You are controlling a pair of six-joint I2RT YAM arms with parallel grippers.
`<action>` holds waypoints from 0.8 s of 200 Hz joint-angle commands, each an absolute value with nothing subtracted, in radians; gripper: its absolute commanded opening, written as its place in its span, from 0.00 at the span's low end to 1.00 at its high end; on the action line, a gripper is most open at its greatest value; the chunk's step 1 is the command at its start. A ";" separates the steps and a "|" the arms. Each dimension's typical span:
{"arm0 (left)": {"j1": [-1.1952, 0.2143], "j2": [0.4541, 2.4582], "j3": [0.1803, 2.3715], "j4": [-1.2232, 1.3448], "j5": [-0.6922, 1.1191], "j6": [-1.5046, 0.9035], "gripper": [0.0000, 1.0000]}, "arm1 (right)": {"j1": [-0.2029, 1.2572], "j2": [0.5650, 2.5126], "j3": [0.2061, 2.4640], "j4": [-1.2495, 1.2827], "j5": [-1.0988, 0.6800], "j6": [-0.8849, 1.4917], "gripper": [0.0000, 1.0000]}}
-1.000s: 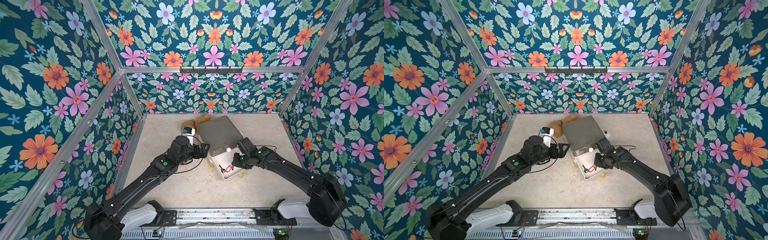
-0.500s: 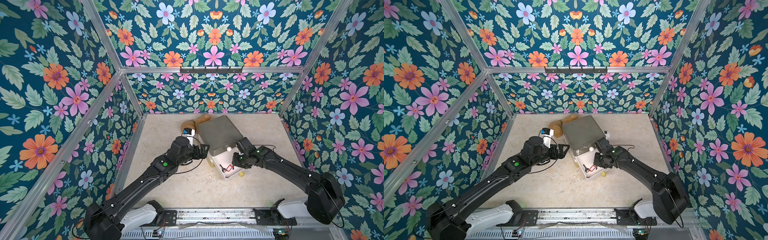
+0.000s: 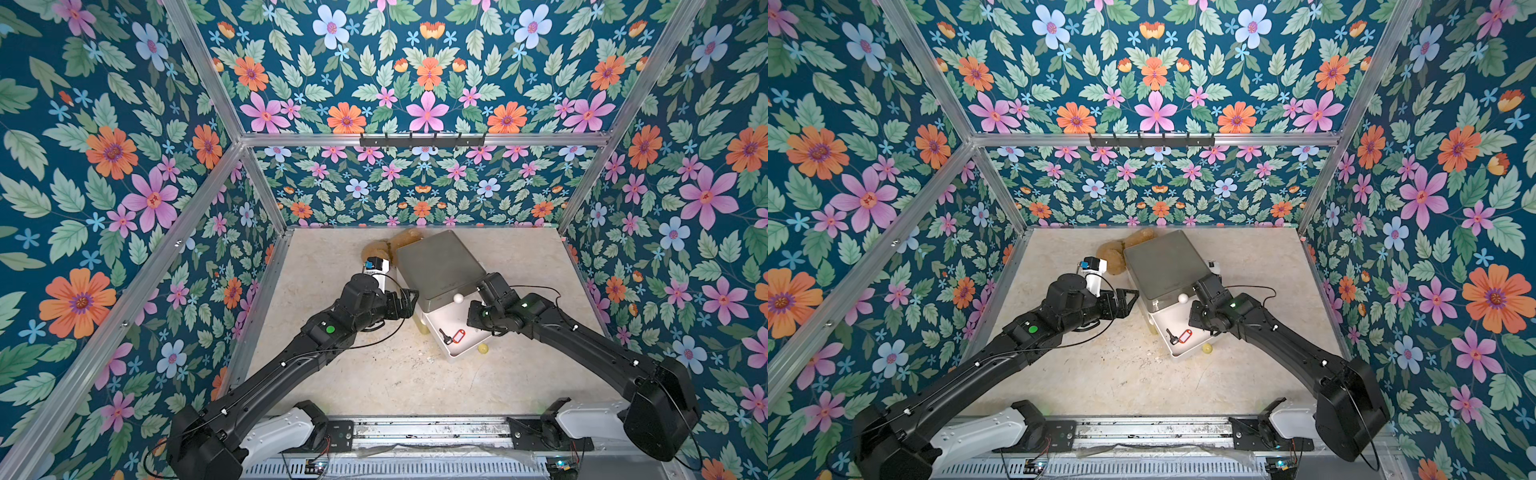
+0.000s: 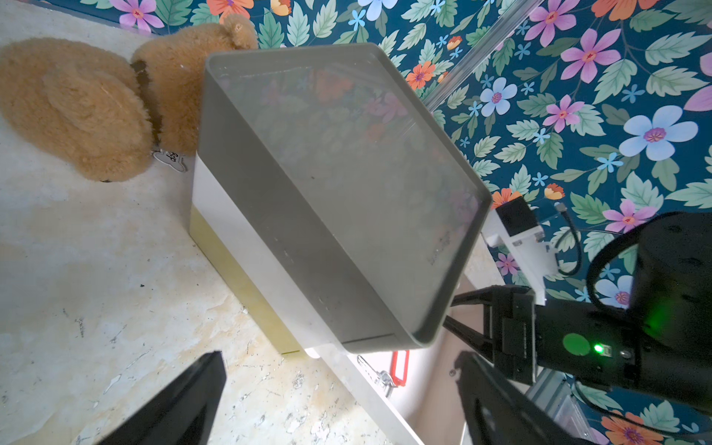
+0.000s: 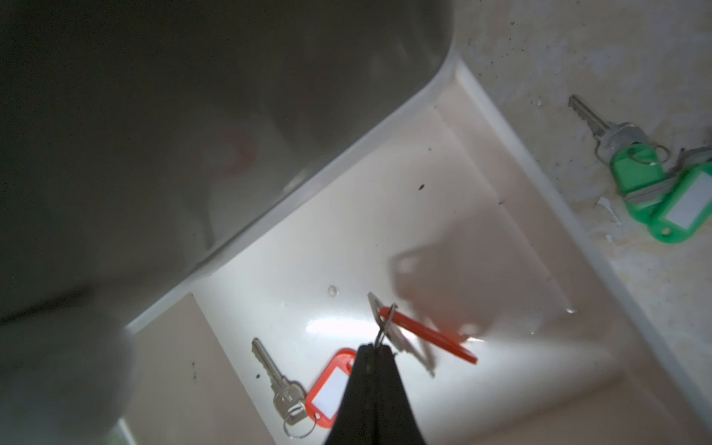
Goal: Take the keys out of the drawer
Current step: Pick up the key from the drawer, then place the key at the center of the board.
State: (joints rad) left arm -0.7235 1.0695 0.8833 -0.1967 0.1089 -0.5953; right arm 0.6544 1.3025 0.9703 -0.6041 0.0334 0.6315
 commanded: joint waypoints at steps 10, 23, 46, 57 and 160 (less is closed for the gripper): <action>-0.724 1.070 0.885 -0.155 0.127 -0.592 0.99 | 0.655 1.263 0.979 -0.620 0.063 0.644 0.00; -0.723 1.071 0.885 -0.148 0.132 -0.594 0.99 | 0.655 1.247 0.981 -0.627 0.067 0.650 0.00; -0.724 1.072 0.885 -0.137 0.144 -0.595 1.00 | 0.655 1.215 0.988 -0.634 0.072 0.657 0.00; -0.724 1.073 0.884 -0.131 0.148 -0.595 0.99 | 0.656 1.198 0.995 -0.633 0.074 0.661 0.00; -0.739 1.096 0.880 -0.012 0.276 -0.621 0.99 | 0.649 1.096 1.123 -0.700 0.137 0.688 0.00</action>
